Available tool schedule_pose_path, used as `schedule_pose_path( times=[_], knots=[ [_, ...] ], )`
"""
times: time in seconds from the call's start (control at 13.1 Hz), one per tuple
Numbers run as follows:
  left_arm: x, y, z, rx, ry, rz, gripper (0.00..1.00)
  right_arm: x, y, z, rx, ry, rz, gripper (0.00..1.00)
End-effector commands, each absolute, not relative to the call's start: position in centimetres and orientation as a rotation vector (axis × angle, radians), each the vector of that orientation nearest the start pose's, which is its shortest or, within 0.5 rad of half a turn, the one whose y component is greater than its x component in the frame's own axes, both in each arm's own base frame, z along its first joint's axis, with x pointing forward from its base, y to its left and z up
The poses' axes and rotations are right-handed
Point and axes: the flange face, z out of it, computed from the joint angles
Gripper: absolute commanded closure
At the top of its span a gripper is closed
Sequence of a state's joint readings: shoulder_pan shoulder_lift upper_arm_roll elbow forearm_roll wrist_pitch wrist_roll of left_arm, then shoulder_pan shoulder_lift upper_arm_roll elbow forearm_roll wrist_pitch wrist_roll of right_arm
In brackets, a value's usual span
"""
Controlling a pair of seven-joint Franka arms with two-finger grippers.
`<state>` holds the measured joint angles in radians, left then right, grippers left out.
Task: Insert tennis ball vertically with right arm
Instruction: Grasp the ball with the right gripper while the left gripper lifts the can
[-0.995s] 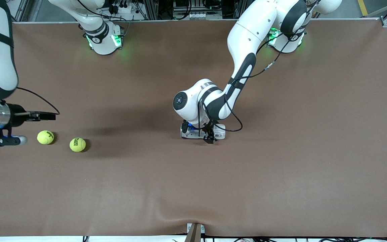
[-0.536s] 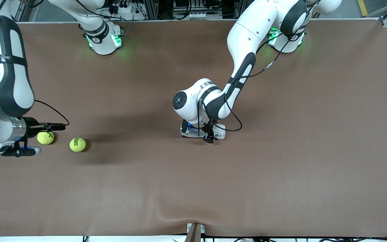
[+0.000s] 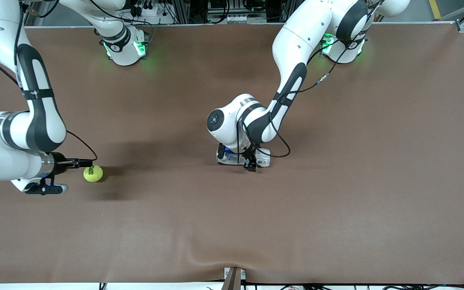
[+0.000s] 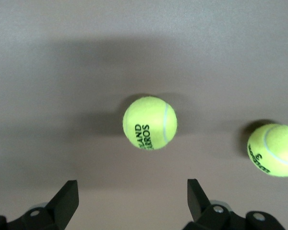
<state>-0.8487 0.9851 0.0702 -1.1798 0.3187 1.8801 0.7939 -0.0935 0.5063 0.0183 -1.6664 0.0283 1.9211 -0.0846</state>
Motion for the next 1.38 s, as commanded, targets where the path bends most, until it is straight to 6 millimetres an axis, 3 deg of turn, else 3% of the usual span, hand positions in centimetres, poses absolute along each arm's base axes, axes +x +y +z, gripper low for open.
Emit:
schedule_pose_path(
  times=[0.0,0.15,0.38,0.61,0.92,1.3],
  knots=[
    [53.0,-50.5,17.5,-1.835,2.117,0.385,0.29,64.3,-4.7,29.7,-3.067,0.009,0.337,0.0],
    [53.1,-50.8,18.5,-1.854,2.123,0.365,0.29,64.1,-4.9,29.5,-3.066,0.014,0.341,0.0],
    [54.2,-49.9,19.6,-1.914,2.12,0.349,0.29,63.5,-4.8,27.1,-3.074,0.014,0.312,0.0],
    [54.3,-50.4,20.8,-1.932,2.131,0.315,0.29,62.7,-4.7,25.4,-3.079,0.014,0.284,0.0],
    [55.0,-52.1,24.4,-2.015,2.157,0.086,0.29,62.5,-4.8,24.4,-3.123,-0.032,0.23,0.0],
    [57.6,-53.7,26.5,-2.143,2.142,-0.386,0.29,61.1,-4.7,21.0,-3.135,-0.037,0.127,0.0]
  ],
)
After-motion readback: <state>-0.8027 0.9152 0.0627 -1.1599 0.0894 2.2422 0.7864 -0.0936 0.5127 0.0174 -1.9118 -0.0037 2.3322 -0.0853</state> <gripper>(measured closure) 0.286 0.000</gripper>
